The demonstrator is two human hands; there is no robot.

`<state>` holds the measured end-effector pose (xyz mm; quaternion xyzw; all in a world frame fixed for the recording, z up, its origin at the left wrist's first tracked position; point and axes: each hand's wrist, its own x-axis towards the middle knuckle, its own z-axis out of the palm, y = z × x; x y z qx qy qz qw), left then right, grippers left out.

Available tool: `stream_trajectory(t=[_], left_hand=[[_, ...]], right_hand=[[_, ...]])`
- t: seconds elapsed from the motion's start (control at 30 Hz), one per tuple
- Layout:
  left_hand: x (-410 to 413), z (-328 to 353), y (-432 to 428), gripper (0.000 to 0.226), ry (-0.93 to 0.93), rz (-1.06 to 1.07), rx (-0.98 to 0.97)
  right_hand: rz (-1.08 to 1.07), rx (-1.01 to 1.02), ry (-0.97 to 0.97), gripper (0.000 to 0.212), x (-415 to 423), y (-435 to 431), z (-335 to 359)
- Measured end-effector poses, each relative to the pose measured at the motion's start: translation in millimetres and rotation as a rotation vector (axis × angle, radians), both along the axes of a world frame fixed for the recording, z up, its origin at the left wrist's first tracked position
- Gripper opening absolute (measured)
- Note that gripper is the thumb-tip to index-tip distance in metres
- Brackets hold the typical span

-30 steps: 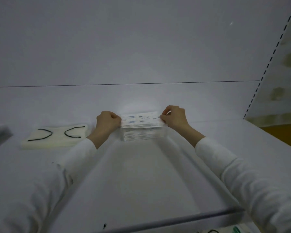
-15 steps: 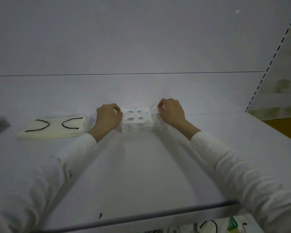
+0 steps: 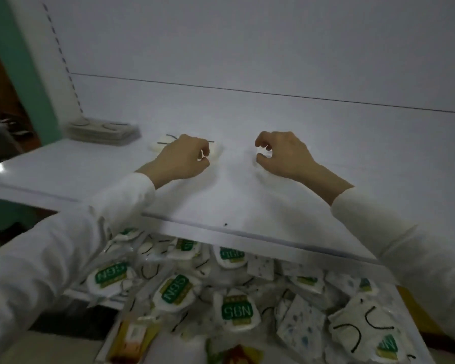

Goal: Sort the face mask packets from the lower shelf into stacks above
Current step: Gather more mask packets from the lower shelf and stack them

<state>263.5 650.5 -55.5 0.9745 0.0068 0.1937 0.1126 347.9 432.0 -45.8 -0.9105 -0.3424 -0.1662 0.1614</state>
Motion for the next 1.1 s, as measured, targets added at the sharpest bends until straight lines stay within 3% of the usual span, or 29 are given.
stream_trajectory(t=[0.17, 0.33, 0.57, 0.8, 0.9, 1.1], left_hand=[[-84, -7, 42, 0.023, 0.046, 0.141, 0.071], [-172, -7, 98, 0.023, 0.044, 0.29, 0.021], [-267, -25, 192, 0.02, -0.019, 0.429, -0.024], [-325, -88, 294, 0.014, -0.009, 0.453, -0.132], [-327, -129, 326, 0.01, 0.017, 0.406, -0.229], [-283, -219, 346, 0.013, 0.226, 0.345, -0.444]], right_hand=[[0.174, -0.033, -0.007, 0.032, -57, 47, -6], [0.31, -0.044, 0.003, 0.038, -112, 112, -14], [0.477, 0.114, 0.044, 0.036, -201, 228, -34], [0.623, 0.196, 0.106, 0.033, -265, 336, -109], [0.587, 0.184, 0.216, 0.03, -270, 363, -159], [0.283, 0.096, 0.488, 0.029, -240, 368, -242]])
